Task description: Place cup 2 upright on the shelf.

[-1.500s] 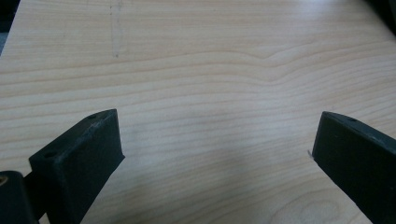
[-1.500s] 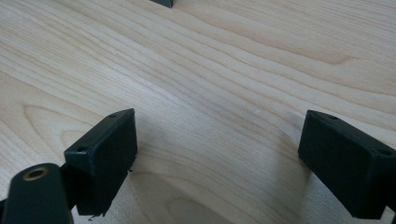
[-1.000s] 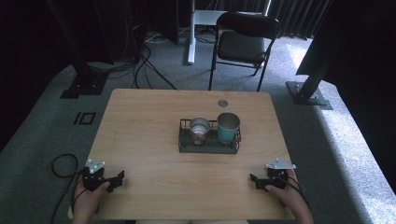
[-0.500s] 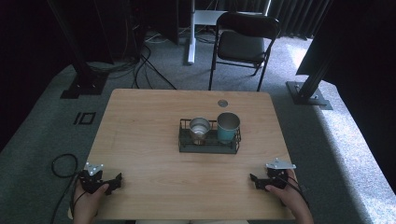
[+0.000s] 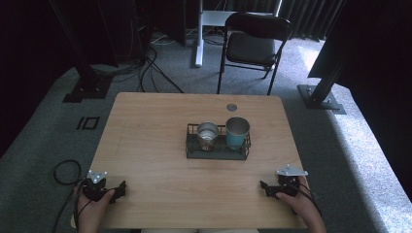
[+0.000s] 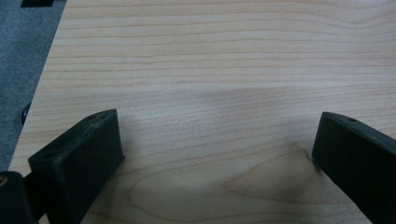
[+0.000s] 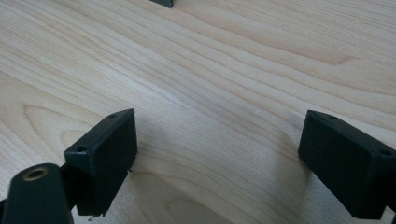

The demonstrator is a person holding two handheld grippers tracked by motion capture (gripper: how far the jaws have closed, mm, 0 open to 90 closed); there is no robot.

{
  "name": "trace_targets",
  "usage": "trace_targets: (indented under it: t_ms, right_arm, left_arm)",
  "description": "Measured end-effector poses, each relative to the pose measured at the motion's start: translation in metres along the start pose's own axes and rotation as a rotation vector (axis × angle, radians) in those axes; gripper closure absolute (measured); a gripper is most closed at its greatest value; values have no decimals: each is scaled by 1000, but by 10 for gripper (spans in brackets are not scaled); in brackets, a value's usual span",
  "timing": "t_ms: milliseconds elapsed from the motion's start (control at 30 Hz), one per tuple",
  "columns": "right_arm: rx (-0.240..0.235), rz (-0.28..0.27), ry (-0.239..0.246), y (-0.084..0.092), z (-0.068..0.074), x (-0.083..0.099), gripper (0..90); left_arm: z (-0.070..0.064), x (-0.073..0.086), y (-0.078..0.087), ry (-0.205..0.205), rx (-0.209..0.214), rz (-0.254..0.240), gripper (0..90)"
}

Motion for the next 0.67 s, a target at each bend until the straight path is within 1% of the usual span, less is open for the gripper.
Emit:
trace_targets:
  t_ms: [33,100,133,267,667]
  right_arm:
    - [0,0,0,0,0,0,112]
    - [0,0,0,0,0,0,112]
    - [0,0,0,0,0,0,112]
    - [0,0,1,0,0,0,113]
    - [0,0,0,0,0,0,112]
  left_arm:
    - [0,0,0,0,0,0,22]
    - [0,-1,-1,10,-13,0,22]
    - [-1,-1,-2,22,-29,-1,22]
    - [-1,-2,-4,34,-45,5,3]
    - [-1,-3,-5,36,-48,5,3]
Point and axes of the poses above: each handheld gripper's, and its own axes: y roughly backward along the jaws, x roughly out of its underside, z roughly to its left, the point moved 5 cm from there along -y, roughly forward along the jaws, and after that the axes turned 11 degrees about -z, right-handed, at the moved point
